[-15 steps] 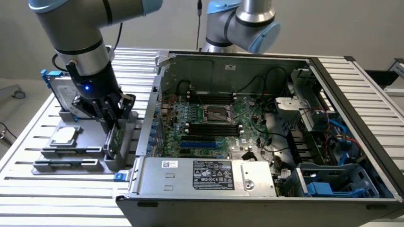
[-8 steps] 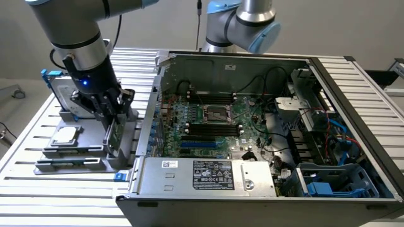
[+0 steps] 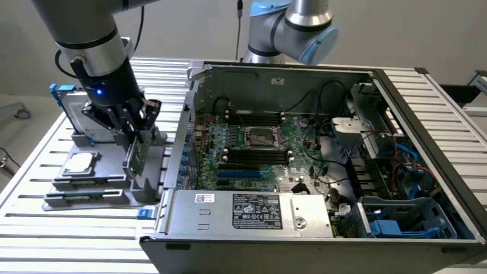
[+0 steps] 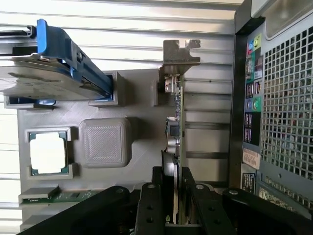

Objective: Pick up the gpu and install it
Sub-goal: 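Pick up the gpu and move the gpu toward the slot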

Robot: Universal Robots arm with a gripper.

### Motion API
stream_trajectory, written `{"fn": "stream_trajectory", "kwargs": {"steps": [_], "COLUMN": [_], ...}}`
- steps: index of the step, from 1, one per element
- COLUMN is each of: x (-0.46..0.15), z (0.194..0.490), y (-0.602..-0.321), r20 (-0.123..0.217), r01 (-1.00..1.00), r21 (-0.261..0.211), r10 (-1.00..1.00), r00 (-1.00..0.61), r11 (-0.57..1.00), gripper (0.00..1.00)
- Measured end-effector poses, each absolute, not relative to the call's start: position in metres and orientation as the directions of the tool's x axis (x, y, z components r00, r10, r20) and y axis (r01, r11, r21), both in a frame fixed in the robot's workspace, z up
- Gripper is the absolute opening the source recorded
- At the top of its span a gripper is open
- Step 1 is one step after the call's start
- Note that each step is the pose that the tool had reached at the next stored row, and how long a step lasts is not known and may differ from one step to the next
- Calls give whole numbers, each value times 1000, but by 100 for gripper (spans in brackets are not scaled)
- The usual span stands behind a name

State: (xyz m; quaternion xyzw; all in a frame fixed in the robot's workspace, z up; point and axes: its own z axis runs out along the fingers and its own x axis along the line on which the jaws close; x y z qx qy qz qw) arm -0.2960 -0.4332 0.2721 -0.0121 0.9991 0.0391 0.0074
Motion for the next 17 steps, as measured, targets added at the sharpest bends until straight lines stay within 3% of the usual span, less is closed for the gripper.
{"fn": "stream_trajectory", "kwargs": {"steps": [17], "x": [-296], "z": [328], "y": [-433], "r20": [-17], "r01": [-23], "r21": [101], "r10": [-22], "r00": [-1000], "r11": [995], "gripper": [26]}}
